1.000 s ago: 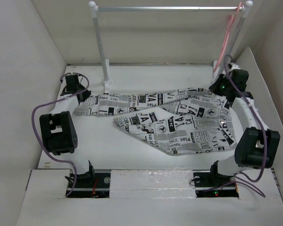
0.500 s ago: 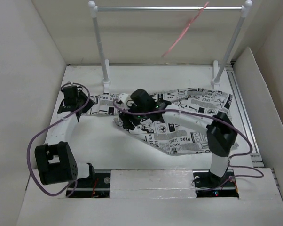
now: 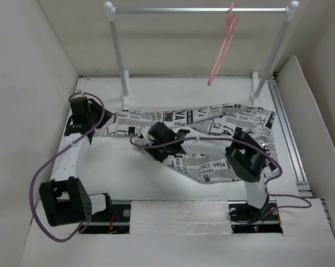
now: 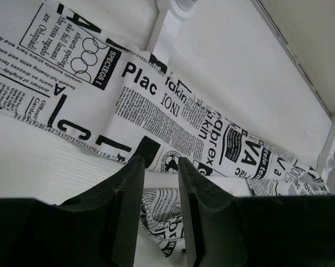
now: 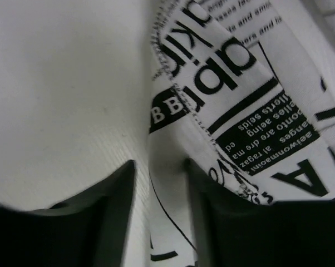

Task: Place the trousers on the hanger
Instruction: Flatten out the trousers at the center of the board.

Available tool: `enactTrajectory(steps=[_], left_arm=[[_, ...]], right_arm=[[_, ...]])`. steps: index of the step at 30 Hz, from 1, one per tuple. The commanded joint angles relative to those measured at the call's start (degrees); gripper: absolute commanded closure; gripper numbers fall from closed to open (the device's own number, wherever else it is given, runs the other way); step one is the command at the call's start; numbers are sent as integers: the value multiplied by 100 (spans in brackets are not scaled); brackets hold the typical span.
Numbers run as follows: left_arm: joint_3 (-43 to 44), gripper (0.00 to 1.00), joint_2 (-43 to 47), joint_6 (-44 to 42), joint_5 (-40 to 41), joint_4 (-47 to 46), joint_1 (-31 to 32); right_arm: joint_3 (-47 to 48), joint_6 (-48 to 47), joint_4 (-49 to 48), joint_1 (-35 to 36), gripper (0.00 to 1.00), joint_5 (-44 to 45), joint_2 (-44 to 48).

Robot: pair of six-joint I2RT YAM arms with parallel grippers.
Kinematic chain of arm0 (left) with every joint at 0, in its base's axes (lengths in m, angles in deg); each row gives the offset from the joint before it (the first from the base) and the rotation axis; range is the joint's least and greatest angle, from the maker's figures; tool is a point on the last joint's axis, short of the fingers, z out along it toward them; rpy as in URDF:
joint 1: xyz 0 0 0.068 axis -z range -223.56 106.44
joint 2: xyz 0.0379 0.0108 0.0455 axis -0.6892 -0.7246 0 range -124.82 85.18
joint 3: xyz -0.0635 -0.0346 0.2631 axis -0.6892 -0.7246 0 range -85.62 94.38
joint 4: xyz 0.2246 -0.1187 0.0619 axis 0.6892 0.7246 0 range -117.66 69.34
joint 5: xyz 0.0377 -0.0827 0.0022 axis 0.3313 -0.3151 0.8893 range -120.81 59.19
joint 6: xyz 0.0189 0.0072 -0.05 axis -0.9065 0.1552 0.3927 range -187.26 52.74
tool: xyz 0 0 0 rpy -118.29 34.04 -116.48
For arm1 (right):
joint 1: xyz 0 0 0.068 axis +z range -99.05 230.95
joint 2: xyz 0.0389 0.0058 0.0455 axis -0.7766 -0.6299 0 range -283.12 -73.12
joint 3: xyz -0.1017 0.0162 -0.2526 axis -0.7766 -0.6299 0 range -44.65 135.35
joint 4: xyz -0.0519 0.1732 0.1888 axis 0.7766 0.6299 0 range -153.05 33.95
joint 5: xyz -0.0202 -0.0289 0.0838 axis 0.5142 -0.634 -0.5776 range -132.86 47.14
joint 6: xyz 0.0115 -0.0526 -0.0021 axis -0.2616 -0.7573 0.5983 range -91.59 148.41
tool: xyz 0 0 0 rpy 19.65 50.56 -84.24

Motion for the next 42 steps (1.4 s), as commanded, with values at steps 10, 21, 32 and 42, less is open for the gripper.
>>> enactTrajectory(steps=[10,21,32,42], left_arm=[[255,72,337,-432,190,390,0],[905,62,48,-793,595,1145,0],[582,55,363,-1056,578,1594,121],[-641,38,110,-732,-232,1612,2325]], right_arm=[[-367,-205,579,775,100,300,2217],[-1552,66,626,-338,100,-1397,4621],[-1754,13,643,-1718,12,-370,3687],[-3556,1472,467,-5188,68,212,5269]])
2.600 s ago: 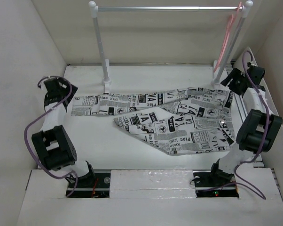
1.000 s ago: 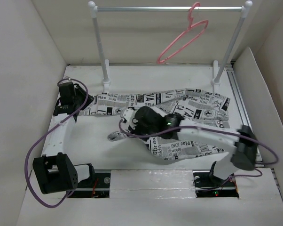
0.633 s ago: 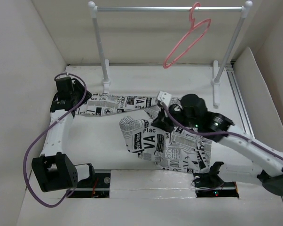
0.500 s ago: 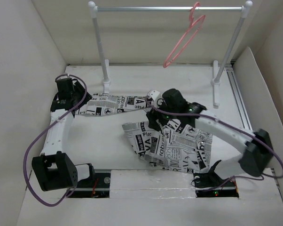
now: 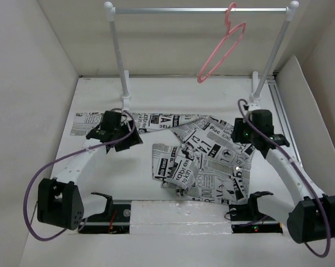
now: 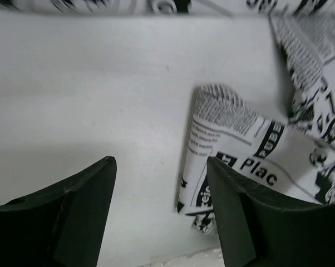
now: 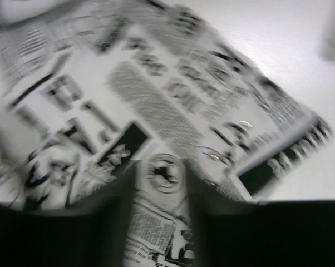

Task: Place the trousers on the hanger
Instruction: Flatten out the trousers at the center of the board.

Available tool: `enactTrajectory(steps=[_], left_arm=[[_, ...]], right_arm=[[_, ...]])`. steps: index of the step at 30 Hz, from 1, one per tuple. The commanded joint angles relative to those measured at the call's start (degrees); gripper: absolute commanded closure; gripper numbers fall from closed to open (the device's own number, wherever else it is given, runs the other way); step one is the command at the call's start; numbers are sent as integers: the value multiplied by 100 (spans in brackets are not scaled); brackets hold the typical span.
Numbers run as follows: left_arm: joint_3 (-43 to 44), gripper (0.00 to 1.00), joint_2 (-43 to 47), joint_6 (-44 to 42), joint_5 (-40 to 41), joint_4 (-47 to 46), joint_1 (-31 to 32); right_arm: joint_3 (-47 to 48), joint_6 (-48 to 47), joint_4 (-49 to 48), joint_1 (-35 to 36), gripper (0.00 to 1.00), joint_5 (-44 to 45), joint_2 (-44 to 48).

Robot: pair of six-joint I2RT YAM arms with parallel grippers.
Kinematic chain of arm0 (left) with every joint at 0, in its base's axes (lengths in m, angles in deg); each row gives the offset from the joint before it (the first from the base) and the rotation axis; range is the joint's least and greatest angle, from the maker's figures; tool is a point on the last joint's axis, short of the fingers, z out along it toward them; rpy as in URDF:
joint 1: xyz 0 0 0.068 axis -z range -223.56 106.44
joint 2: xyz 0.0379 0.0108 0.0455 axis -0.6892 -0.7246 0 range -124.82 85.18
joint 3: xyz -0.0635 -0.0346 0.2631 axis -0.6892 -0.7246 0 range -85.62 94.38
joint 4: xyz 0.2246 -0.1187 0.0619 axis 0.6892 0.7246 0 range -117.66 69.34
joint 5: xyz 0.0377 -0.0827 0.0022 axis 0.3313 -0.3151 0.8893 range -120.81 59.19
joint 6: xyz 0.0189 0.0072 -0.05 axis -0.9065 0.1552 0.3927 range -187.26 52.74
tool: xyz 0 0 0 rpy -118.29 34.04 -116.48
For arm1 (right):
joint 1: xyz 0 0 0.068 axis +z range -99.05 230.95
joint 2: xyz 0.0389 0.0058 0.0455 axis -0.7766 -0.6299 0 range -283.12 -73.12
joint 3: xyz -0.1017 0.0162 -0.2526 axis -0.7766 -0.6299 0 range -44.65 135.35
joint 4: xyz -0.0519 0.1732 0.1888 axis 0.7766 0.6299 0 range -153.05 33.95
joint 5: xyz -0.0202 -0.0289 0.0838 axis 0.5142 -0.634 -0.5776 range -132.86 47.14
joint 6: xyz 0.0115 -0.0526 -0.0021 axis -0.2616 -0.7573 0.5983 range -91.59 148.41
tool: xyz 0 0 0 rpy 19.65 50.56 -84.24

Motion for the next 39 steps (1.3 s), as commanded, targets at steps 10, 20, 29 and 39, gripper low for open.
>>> enactTrajectory(steps=[10,20,29,39], left_arm=[[-340,38,-1440,317,-360,-776,1586],[-445,71,-2100,633,-493,-1357,2325],[-244,100,-633,914,789,-392,2272],[1267,100,949,1178,2178,2165,2272]], right_arm=[[-668,412,-592,-3388,10,-189,-621],[-509,701,-1856,-3521,40,-1497,-2537],[658,799,-1675,-3521,100,-983,-2337],[3547,773,-515,-3521,73,593,-3979]])
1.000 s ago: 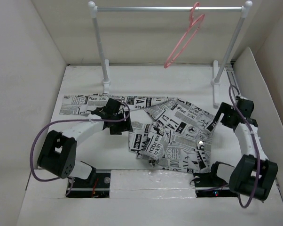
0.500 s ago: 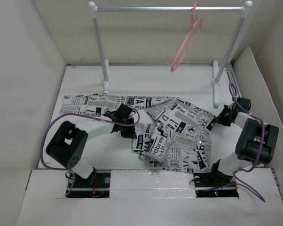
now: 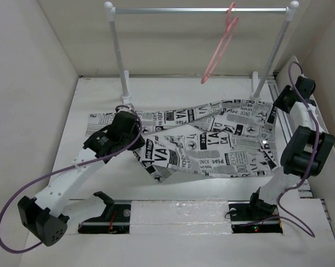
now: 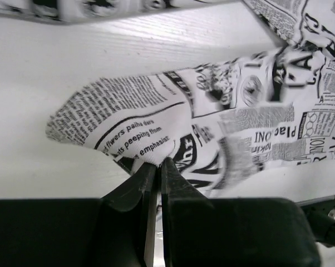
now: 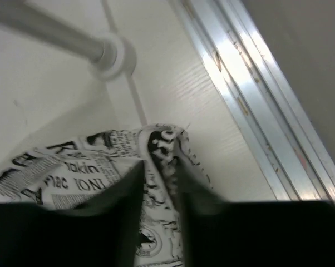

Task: Place the trousers on the hanger
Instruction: Flatten out the trousers at the center of the board.

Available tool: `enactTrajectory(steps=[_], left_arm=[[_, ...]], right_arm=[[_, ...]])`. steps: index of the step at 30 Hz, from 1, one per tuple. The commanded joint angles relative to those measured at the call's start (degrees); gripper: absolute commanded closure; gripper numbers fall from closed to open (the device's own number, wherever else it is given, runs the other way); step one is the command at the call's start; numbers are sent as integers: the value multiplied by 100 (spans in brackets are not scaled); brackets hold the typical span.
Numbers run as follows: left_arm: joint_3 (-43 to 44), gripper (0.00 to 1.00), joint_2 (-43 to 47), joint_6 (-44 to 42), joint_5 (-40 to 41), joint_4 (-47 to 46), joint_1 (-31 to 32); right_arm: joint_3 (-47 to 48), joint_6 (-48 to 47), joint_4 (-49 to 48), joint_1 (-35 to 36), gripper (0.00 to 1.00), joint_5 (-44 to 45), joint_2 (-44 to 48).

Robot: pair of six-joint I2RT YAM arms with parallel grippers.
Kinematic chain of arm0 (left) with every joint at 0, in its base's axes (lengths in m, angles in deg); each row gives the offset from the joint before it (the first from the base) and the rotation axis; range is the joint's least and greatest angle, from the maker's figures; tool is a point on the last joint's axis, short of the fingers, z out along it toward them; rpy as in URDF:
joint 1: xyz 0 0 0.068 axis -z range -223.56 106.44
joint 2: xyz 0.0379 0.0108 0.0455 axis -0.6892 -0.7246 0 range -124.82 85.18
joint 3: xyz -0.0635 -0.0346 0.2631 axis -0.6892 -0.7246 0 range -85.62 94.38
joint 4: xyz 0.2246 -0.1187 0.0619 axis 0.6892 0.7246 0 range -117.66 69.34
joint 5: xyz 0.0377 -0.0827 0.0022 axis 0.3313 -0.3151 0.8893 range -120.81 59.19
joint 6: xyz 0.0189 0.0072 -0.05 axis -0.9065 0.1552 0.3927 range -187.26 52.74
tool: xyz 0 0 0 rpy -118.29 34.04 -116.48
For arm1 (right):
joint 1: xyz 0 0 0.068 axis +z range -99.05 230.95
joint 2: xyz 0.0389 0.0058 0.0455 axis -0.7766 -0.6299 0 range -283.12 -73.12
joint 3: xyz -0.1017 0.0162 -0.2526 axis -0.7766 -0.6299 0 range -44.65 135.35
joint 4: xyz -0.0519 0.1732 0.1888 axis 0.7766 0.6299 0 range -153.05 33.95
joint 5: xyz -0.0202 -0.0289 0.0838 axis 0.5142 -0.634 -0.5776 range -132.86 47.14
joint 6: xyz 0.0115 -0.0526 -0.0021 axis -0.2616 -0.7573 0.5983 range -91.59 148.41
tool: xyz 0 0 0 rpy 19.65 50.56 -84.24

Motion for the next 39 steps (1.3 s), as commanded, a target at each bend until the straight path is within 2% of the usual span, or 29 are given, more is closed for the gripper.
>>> enactTrajectory(steps=[1,3,6,7,9,10,11,12,13,15,16,17,18,19,22,24,27,28,29,31,32,33,34,35,36,37,38,39], left_arm=[[625,100,156,133,917,1486,-36],[1020,100,77,133,1103,1778,-36],[1793,100,-203,11,1358,2096,-36],[1987,100,-335,-68,1220,2061,-36],[2375,100,-834,-200,852,1974,25],[2375,100,-968,-218,144,1607,26],[2080,100,-1047,-201,-228,1291,26],[1859,100,-1144,-122,-649,922,78],[1639,100,-1197,200,-1063,240,401],[1277,100,-1590,510,-1111,-187,893],[1294,98,-1784,798,-780,-294,1453],[1407,91,-1960,880,-716,-321,1702],[1443,74,-2345,924,-698,-391,1931],[1487,64,-2505,968,-811,-496,2090],[1602,49,-2954,995,-1180,-961,2714],[2127,42,-3226,846,-893,-587,2969],[2621,38,-2949,757,64,3,2970],[2387,31,-2503,810,815,22,2970],[2384,31,-2498,810,823,22,2970],[2052,26,-1719,1071,1530,39,2901],[1598,26,-1472,1274,1648,74,2804],[1323,28,-948,1511,1710,101,2655],[990,28,-682,2070,1606,162,2236],[-118,28,-157,2528,1205,58,1710],[-129,28,109,2533,1201,57,1705],[-521,28,425,2707,635,-248,1426],[-1282,29,733,3057,342,-433,910],[-1612,29,1276,3269,96,-644,687]], right_arm=[[912,-110,489,-24,55,581,-492],[1098,-154,875,186,21,221,-634],[320,-111,281,686,13,-96,224],[-354,-50,87,836,13,-87,515],[-1034,126,-441,1352,13,-245,1400],[-1542,153,-546,1556,17,-272,1658],[-1764,118,-687,1775,21,-333,1895],[-1958,74,-775,2239,31,-412,2307],[-2134,-4,-793,2487,39,-447,2502],[-2512,-189,-601,2997,55,-316,2802],[-2627,-268,-522,3426,59,-229,3021],[-2845,-330,-156,3569,63,242,3127],[-3022,-322,-74,3666,63,386,3198],[-3224,-322,-99,3667,61,387,3381],[-3857,-260,-205,3430,50,36,3620],[-4025,-225,-275,3377,44,1,3857],[-3956,-242,-135,3377,40,27,4016],[-3816,-277,48,3377,39,44,4025],[-3814,-313,50,3377,39,62,4025],[-3762,-383,120,3377,40,80,4042],[-3762,-427,112,3377,41,19,4060],[-3762,-445,103,3377,47,-25,4086],[-3762,-453,103,3377,53,-61,4112],[-3770,-523,85,3438,68,-209,4139],[-3771,-524,85,3439,73,-210,4139],[-3762,-559,85,3500,79,-254,4139],[-3753,-611,85,3500,84,-359,4139],[-3744,-638,85,3570,89,-395,4139]])
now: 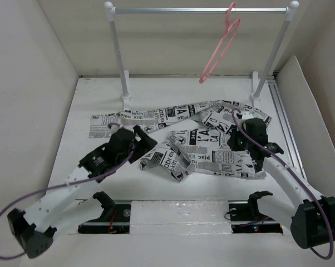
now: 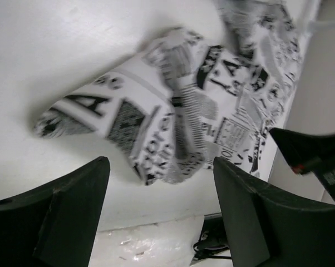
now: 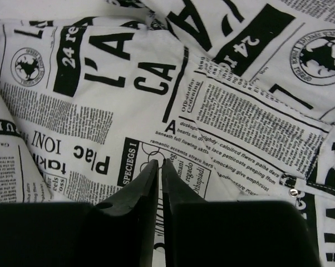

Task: Place the trousers on the hanger
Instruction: Flatten out the trousers at the center of the board.

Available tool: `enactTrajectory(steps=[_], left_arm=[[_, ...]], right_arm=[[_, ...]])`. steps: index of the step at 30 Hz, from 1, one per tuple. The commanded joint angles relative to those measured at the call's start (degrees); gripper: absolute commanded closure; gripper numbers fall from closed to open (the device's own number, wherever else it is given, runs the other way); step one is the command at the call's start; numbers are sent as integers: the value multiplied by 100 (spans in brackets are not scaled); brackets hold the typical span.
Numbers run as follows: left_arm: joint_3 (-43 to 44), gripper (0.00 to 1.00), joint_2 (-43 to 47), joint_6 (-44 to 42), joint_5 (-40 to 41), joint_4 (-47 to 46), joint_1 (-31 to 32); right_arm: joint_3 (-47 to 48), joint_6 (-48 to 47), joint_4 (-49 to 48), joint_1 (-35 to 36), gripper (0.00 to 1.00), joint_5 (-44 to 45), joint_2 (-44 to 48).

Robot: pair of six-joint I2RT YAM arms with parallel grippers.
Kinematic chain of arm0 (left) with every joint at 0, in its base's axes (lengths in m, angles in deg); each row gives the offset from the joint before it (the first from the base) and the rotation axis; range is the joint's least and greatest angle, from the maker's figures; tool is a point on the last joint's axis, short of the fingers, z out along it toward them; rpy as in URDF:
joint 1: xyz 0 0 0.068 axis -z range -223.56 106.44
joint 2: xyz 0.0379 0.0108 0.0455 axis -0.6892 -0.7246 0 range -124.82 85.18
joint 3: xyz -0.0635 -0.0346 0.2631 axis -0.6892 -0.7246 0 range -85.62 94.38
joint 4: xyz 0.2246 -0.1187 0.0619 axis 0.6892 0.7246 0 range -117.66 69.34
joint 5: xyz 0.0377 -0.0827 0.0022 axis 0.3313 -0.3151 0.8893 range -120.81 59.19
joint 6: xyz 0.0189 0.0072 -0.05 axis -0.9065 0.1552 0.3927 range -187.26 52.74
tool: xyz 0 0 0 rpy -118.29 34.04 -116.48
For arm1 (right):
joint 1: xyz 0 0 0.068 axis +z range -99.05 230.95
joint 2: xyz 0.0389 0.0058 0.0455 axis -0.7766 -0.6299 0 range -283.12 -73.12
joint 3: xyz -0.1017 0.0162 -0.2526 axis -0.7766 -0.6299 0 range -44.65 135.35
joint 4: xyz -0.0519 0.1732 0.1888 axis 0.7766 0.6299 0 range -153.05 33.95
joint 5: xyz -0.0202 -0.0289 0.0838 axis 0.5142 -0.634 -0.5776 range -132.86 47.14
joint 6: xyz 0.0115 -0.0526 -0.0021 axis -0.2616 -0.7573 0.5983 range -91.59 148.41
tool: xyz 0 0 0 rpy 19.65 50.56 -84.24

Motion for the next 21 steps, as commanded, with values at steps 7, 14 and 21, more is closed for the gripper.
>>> enactTrajectory(steps=[7,14,21], left_arm=[[-2531,1,2003,2192,-1248,-893,-1275],[-2541,1,1047,2114,-1230,-1666,-1275],[-2417,42,238,2079,-941,-1825,-1275]], right_arm=[[210,-410,138,617,58,-472,93],[104,-261,183,1180,55,-438,163],[192,-208,385,1461,55,-271,286]])
